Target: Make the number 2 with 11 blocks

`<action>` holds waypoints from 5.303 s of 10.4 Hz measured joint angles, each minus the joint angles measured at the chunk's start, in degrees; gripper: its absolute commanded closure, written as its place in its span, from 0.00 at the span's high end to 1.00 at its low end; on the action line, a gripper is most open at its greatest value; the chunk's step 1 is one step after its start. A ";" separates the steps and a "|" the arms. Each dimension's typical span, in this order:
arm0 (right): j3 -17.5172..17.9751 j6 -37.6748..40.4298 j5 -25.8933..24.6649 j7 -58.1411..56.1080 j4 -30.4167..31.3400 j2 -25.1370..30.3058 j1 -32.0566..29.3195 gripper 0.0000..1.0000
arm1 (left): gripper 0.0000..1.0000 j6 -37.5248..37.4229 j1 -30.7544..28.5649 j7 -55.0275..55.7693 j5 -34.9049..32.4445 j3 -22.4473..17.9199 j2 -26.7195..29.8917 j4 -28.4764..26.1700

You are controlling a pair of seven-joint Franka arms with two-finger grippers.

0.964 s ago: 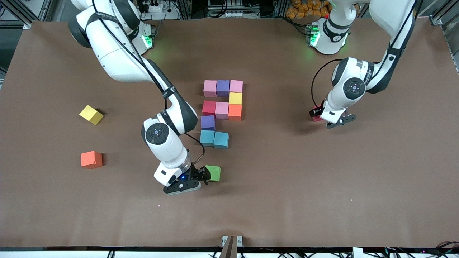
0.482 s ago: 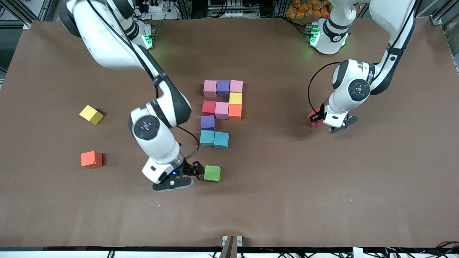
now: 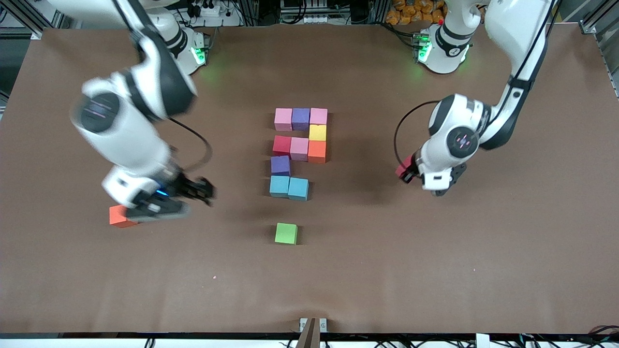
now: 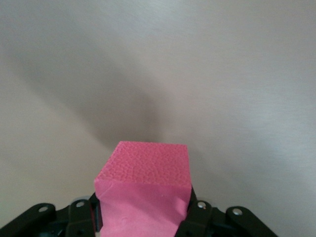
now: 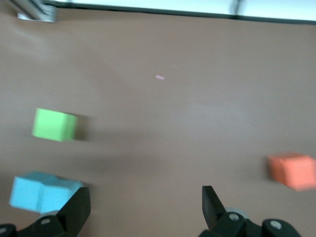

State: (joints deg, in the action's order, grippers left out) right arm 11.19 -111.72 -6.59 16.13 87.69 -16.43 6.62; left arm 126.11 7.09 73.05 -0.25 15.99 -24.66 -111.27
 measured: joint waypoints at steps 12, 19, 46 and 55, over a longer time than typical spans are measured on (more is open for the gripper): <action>-1.08 20.39 6.46 -12.67 5.49 18.93 -19.39 1.00 | 0.18 -1.79 12.39 41.65 4.20 -0.12 -19.77 28.51; -1.49 17.15 7.49 -14.94 5.43 18.86 -19.07 1.00 | 0.20 1.12 20.81 50.69 4.20 -3.46 -24.60 33.15; -2.56 15.26 8.62 -21.12 2.95 18.22 -25.07 1.00 | 0.63 6.81 26.13 51.07 4.20 -6.61 -27.47 35.10; -1.56 16.70 7.22 -21.13 2.56 18.21 -24.75 1.00 | 1.00 5.51 26.71 51.07 4.20 -7.16 -26.32 36.52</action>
State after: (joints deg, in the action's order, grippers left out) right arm 9.63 -95.02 0.62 -5.00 90.25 1.78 -18.13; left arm 131.62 33.80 124.12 3.95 8.84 -50.98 -74.75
